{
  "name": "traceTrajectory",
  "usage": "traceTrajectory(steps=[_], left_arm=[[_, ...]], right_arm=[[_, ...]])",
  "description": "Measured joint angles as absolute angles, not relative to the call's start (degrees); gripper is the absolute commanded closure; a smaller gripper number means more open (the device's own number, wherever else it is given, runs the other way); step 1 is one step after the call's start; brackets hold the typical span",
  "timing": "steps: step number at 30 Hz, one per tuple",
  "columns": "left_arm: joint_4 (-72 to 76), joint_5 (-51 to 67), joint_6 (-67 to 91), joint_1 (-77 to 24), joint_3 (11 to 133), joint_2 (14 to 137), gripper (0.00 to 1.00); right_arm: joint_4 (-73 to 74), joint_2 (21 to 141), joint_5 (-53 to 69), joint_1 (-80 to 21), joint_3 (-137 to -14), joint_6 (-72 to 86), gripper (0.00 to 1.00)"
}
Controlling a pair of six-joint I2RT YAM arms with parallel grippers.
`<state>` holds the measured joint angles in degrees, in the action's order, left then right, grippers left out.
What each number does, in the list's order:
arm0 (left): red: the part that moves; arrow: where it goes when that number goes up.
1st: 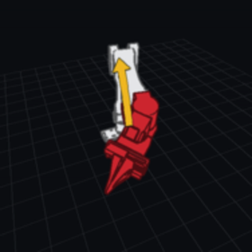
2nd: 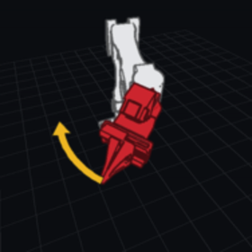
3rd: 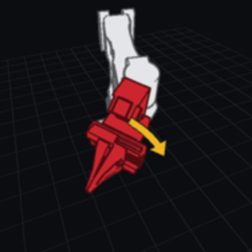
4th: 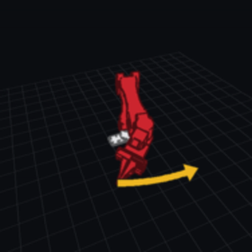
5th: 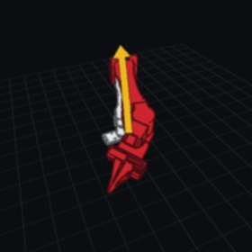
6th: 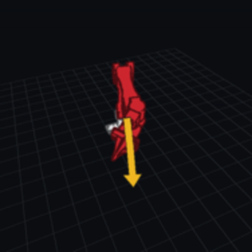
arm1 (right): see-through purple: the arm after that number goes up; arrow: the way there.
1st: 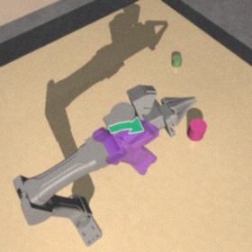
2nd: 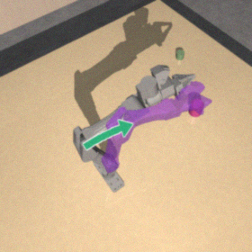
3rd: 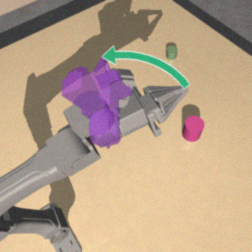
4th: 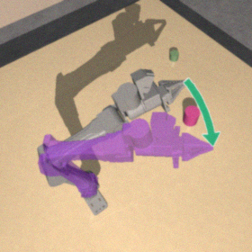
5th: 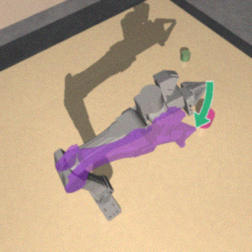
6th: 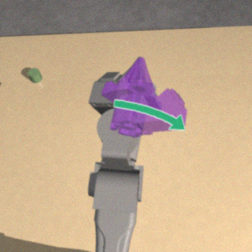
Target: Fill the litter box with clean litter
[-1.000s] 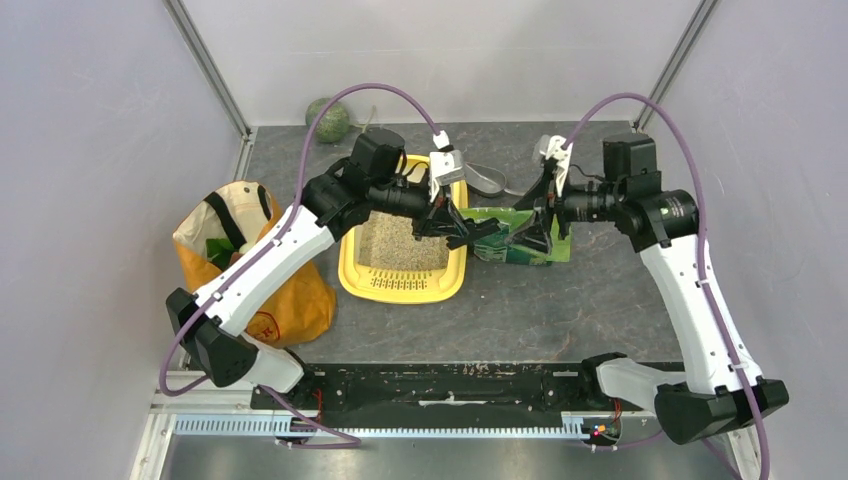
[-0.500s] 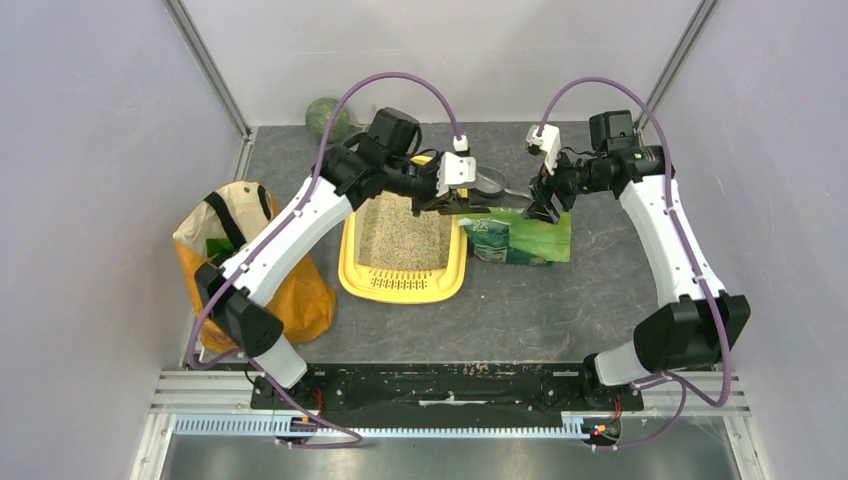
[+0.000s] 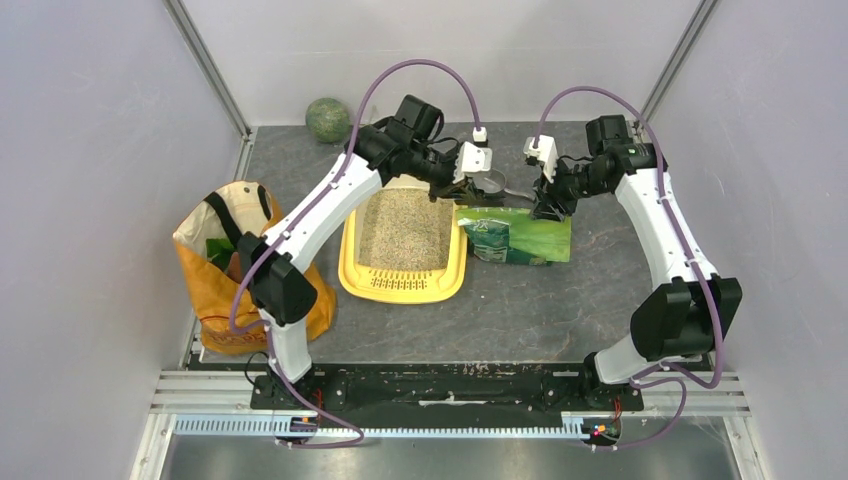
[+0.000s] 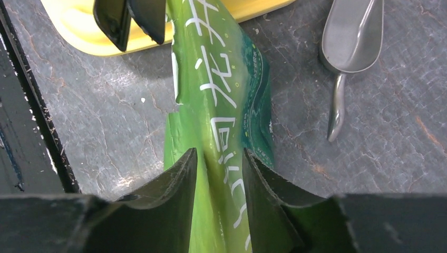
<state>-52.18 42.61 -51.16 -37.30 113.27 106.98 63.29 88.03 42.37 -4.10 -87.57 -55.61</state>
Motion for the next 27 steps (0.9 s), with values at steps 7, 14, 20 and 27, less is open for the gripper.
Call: traceTrajectory(steps=[7, 14, 20, 27], left_arm=[[-50.9, 45.8, -50.7, -37.3, 115.3, 111.2, 0.98], [-49.9, 47.5, -49.6, -37.3, 116.1, 113.9, 0.98], [-47.7, 48.7, -46.9, -37.3, 116.4, 114.8, 0.98], [-45.2, 50.1, -43.1, -37.3, 116.6, 115.8, 0.98]], right_arm=[[64.0, 88.1, 42.6, -3.9, -87.0, -56.5, 0.80], [64.2, 88.1, 42.8, -3.8, -87.0, -57.3, 0.97], [64.2, 88.1, 42.8, -3.7, -87.0, -57.6, 1.00], [64.2, 88.1, 42.8, -3.7, -87.0, -57.6, 1.00]])
